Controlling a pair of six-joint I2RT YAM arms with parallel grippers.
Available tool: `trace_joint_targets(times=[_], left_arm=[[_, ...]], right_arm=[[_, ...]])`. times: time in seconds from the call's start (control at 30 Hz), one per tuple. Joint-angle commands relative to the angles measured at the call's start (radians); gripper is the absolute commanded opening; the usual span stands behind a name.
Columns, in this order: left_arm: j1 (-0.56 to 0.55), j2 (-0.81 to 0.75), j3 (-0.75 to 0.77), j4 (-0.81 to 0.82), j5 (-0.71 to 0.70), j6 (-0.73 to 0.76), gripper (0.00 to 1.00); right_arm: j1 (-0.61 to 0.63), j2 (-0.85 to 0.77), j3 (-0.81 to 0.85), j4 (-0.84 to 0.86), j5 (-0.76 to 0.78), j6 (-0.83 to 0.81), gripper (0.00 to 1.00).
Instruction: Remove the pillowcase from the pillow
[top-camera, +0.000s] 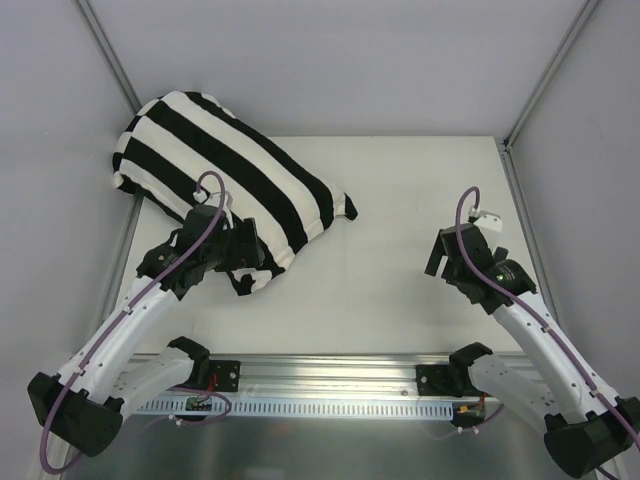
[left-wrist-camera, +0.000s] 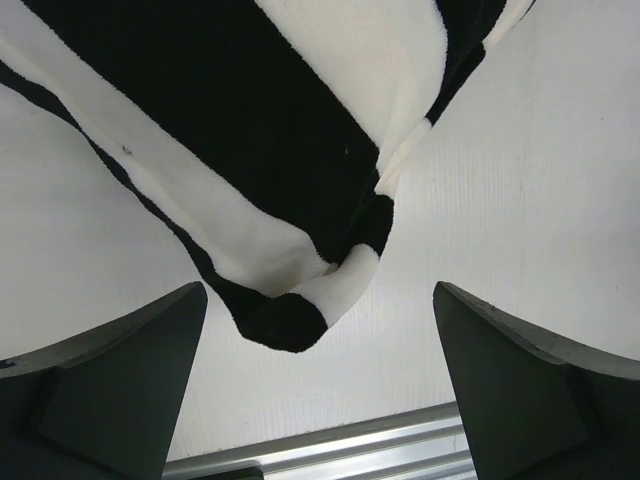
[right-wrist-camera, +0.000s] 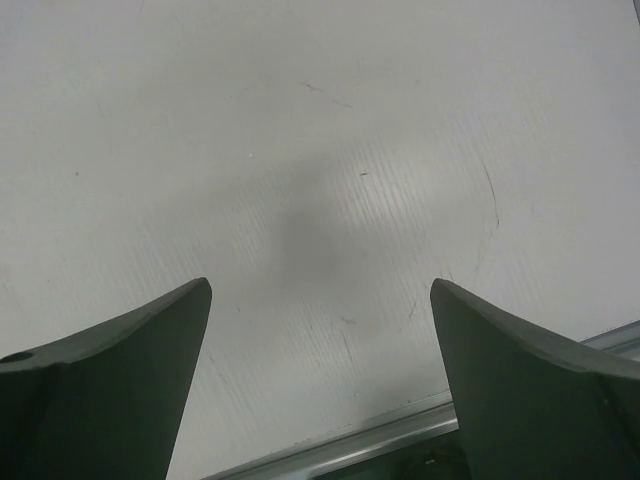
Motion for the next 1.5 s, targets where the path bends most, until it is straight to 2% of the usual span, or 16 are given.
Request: trace_joint_targets(times=[0.0,0.33,0.5,0.6,0.73,0.8,0.97,1.1,1.2,1.23,1.27,1.3,1.33,1.4,1.47], left_arm=[[-0.009,-0.037,-0.013,0.033,-0.043,0.013,0.99],[-0.011,-0.063,-0.042,0.034,-0.081,0.010,0.99],[-0.009,-0.043,0.001,0.033,-0.075,-0.022,0.99],[0.010,0.041,0.068,0.030,-0.019,-0.001,0.99],[0.122,0.180,0.185,0.021,0.110,0.000,0.99],[0.138,0.251,0.257,0.021,0.146,0.016,0.99],[0.150,0.440,0.393,0.011,0.141,0.037,0.99],[0.150,0.579,0.437,0.007,0.059,0.014,0.97],[0.150,0.658,0.444,0.010,0.080,-0.013,0.70],[0.150,0.690,0.449,0.010,0.113,-0.019,0.36],[0.149,0.705,0.466,0.008,0.136,-0.015,0.09],[0.147,0.716,0.475,0.005,0.170,-0.010,0.00],[0.141,0.718,0.483,0.007,0.239,-0.006,0.00],[0.109,0.707,0.493,0.007,0.230,-0.006,0.00],[0.012,0.698,0.515,0.008,0.197,-0.018,0.00]], right_arm=[[0.001,-0.018,0.022,0.039,-0.016,-0.025,0.96],[0.001,-0.050,-0.006,0.009,0.004,0.035,0.96],[0.001,-0.042,-0.011,0.001,-0.010,0.063,0.96],[0.001,-0.050,-0.011,-0.008,-0.028,0.069,0.96],[0.001,-0.076,-0.015,-0.017,-0.045,0.069,0.96],[0.001,-0.093,-0.014,-0.022,-0.052,0.069,0.96],[0.001,-0.116,-0.024,-0.028,-0.057,0.073,0.96],[0.001,-0.116,-0.029,-0.028,-0.088,0.092,0.96],[0.001,-0.121,-0.034,-0.030,-0.112,0.105,0.96],[0.001,-0.124,-0.032,-0.028,-0.117,0.104,0.96],[0.001,-0.127,-0.026,-0.030,-0.126,0.104,0.96],[0.001,-0.128,-0.018,-0.031,-0.128,0.101,0.96],[0.001,-0.130,-0.011,-0.043,-0.129,0.096,0.96],[0.001,-0.136,0.020,-0.057,-0.117,0.078,0.96],[0.001,-0.138,0.057,-0.076,-0.100,0.063,0.96]])
